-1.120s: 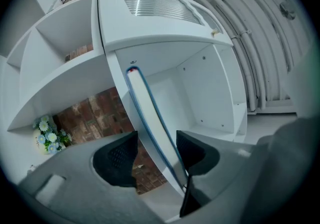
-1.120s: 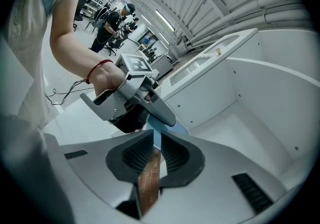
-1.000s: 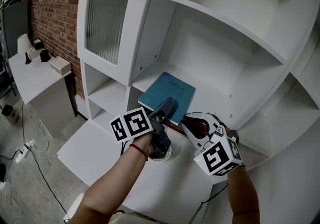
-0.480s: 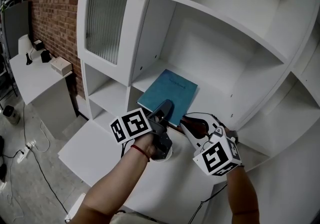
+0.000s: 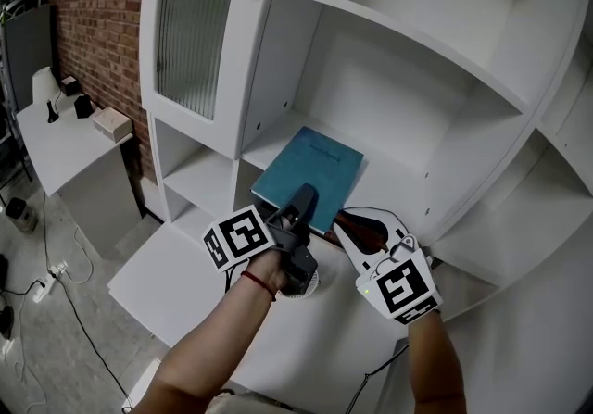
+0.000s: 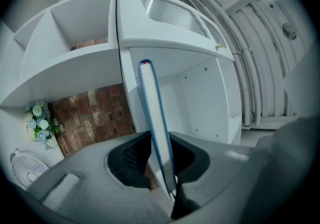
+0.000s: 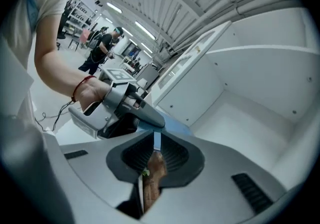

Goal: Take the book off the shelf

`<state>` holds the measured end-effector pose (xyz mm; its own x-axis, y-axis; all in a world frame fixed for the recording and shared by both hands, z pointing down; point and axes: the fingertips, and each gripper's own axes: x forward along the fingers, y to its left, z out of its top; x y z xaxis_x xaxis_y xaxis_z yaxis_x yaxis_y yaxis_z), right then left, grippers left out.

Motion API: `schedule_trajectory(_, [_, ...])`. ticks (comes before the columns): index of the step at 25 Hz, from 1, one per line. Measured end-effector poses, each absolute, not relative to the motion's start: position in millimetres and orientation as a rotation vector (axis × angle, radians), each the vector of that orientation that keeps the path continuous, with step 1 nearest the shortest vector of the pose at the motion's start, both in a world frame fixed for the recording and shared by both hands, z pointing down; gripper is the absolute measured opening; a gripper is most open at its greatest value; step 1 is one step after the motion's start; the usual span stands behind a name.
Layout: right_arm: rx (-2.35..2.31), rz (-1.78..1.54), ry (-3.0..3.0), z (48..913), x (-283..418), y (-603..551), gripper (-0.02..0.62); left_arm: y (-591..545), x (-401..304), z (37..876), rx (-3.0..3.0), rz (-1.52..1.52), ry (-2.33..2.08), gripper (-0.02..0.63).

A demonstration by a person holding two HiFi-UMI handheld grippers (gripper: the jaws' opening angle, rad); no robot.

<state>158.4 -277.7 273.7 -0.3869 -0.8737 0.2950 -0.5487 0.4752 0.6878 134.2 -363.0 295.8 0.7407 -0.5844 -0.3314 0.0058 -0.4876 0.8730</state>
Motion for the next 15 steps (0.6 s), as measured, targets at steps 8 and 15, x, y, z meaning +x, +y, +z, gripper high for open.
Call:
schedule_trajectory(8, [1.384, -0.479, -2.288, 279.6, 165.4, -279.0, 0.052, -356.9, 129.0, 297.8, 1.967, -0.833, -0.388, 0.066])
schedule_trajectory(15, [1.509, -0.317, -2.421, 286.9, 165.5, -278.5, 0.054, -346.2, 123.5, 293.0, 2.007, -0.877, -0.337, 0.057])
